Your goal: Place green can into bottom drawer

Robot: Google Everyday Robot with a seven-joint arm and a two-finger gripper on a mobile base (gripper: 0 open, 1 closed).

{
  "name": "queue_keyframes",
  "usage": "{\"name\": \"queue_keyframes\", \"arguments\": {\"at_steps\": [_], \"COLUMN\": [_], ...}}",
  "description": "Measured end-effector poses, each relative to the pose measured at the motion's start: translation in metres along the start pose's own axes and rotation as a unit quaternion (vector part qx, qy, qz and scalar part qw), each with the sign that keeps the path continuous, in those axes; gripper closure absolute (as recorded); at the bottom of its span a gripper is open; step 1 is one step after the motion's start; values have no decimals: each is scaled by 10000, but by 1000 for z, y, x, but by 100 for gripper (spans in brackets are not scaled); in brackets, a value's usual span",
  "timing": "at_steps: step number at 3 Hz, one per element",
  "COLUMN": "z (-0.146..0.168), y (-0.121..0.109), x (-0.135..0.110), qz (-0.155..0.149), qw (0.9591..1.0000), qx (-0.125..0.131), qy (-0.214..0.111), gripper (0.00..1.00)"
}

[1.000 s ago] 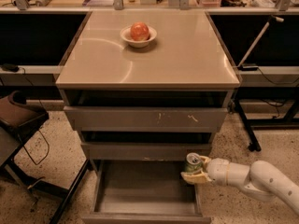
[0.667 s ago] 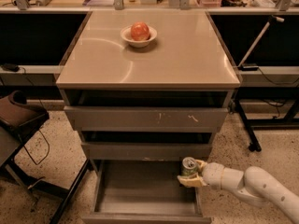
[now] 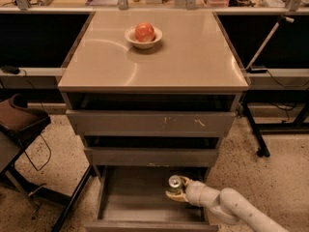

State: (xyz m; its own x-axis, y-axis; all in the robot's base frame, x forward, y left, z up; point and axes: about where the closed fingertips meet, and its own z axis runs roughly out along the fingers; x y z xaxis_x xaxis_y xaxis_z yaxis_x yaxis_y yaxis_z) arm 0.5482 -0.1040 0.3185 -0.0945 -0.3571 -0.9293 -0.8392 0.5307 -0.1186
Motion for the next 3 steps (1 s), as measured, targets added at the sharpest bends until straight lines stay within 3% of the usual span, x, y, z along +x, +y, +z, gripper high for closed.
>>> {"name": "queue_keyframes", "arguments": {"at_steps": [1, 2, 3], "z": [45, 74, 89], "y": [5, 10, 14], "x": [62, 114, 147], "qz": [52, 251, 405], "qw": [9993, 9958, 9915], "qx": [171, 209, 206], "qy": [338, 858, 1222], "gripper": [100, 100, 100]}}
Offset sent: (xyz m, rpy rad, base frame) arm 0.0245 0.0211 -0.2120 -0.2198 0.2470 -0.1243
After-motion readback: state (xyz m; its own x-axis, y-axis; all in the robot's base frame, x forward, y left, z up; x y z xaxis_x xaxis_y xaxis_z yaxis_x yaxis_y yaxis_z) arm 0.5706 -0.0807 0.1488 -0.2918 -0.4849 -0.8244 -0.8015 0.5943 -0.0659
